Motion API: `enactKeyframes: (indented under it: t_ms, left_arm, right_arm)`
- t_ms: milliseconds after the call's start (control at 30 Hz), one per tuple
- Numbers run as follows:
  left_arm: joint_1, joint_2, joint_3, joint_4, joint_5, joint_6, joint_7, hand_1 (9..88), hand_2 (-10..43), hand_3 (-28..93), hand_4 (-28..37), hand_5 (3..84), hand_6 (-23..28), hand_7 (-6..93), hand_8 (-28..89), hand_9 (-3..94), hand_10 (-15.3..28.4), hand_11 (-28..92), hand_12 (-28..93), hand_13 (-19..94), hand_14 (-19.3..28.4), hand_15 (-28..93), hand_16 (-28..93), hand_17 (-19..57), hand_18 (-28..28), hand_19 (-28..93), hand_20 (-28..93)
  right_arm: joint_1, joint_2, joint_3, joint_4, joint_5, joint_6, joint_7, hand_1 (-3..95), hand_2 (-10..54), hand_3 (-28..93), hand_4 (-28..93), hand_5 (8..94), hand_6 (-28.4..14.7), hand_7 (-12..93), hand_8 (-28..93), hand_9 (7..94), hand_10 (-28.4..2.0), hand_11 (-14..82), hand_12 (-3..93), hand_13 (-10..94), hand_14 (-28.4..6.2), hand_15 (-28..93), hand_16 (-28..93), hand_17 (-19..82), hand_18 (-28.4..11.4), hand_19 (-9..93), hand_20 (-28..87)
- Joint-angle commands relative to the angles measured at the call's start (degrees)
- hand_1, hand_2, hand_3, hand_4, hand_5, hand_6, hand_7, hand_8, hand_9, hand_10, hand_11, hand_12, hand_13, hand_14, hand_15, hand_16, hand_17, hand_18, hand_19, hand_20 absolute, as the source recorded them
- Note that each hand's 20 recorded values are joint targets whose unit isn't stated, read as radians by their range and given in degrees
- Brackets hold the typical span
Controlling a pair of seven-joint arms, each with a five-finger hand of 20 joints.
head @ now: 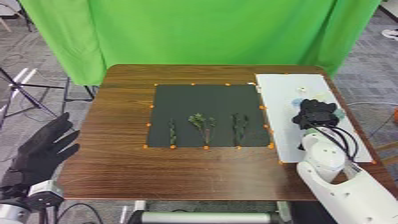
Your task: Arrange flowers
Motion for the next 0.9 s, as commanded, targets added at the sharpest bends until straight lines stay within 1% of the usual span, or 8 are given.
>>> enactKeyframes:
  t_ms: [33,133,233,267,433,600,800,900]
  left_arm:
    - [0.8,-0.03,-0.9,-0.33,-0.09,0.33,0.1,23.9,-0.3,71,-28.3,21.1,0.2,19.2,-10,17.3,8.6,11,19,13,12.1,16,7,-12.3,18.0,35,10]
    - [0.6,0.21,-1.09,-0.34,-0.13,0.1,0.07,23.9,-0.3,71,-28.3,21.1,0.1,19.2,-10,17.3,8.6,11,19,13,12.2,16,7,-12.3,18.0,35,10]
    - [0.9,0.31,-1.66,-0.9,-0.06,0.25,0.53,23.9,-0.3,71,-28.3,21.1,0.1,19.2,-10,17.3,8.6,11,19,13,12.2,16,6,-12.3,18.0,35,10]
    - [0.7,0.26,-2.11,-0.95,0.03,-0.15,0.42,23.8,-0.3,71,-28.3,21.1,0.1,19.1,-10,17.3,8.6,11,19,13,12.2,16,7,-12.3,18.0,35,10]
    - [0.0,1.67,-3.54,-0.86,-0.1,-0.38,0.0,23.8,-0.3,71,-28.3,21.1,0.1,19.1,-10,17.3,8.6,11,19,13,12.2,16,6,-12.2,18.0,35,10]
    - [-0.9,3.32,-3.65,-0.43,-0.2,-0.66,-0.2,23.7,-0.4,71,-28.3,21.1,0.1,19.0,-10,17.3,8.6,11,19,13,12.1,16,6,-12.3,18.0,35,10]
    - [-2.5,4.84,-3.14,0.41,-0.36,-0.95,-1.0,23.5,-0.5,71,-28.3,21.1,0.2,19.0,-10,17.3,8.7,11,19,13,12.0,16,7,-12.3,18.0,35,10]
    - [-3.0,5.35,-2.83,0.66,-0.29,-0.45,-0.99,23.5,-0.5,71,-28.3,21.1,0.2,19.1,-10,17.3,8.7,10,19,13,12.0,16,7,-12.3,18.0,35,10]
  right_arm:
    - [0.6,-0.1,-1.2,1.4,-2.1,3.9,-1.7,48.3,-9.5,79,-28,61.1,2.3,55,5,79.4,-5.7,21.4,50.7,71,-3.0,57,38,23,-20.7,77,53]
    - [-0.3,-0.1,-0.3,-0.5,-1.0,4.7,-2.2,49.7,-9.5,80,-28,65.0,2.4,55,5,82.3,-5.3,22.9,52.1,74,-2.6,59,38,25,-20.4,78,53]
    - [-0.3,-0.5,-0.4,-4.2,0.3,5.8,-3.8,49.5,-9.5,81,-28,65.9,2.4,55,5,83.0,-5.4,22.8,52.4,75,-2.2,60,39,25,-20.2,78,53]
    - [0.1,-0.8,-0.8,-5.5,0.4,6.3,-4.6,49.5,-9.5,81,-28,66.0,2.3,55,5,83.1,-5.4,22.7,52.5,75,-2.2,60,39,25,-20.2,78,53]
    - [4.9,-2.5,-6.5,-11.5,3.0,9.1,-9.9,49.4,-9.5,82,-28,66.6,2.2,55,6,83.5,-5.3,22.4,52.7,75,-2.2,60,39,25,-20.2,78,53]
    - [9.6,-6.6,-12.7,-15.0,5.1,7.9,-16.8,49.2,-9.5,82,-28,66.7,2.3,54,5,83.6,-5.3,22.3,52.8,75,-2.3,60,39,25,-20.2,78,53]
    - [13.9,-13.8,-21.5,-12.8,3.8,5.1,-22.8,49.1,-9.5,82,-28,66.5,2.4,55,6,83.8,-5.4,21.9,52.9,75,-2.4,60,39,26,-20.1,78,53]
    - [15.3,-17.8,-24.9,-9.4,1.1,3.8,-25.1,49.1,-9.5,82,-28,66.5,2.5,55,6,83.8,-5.4,21.9,53.0,75,-2.4,60,40,25,-20.0,78,53]
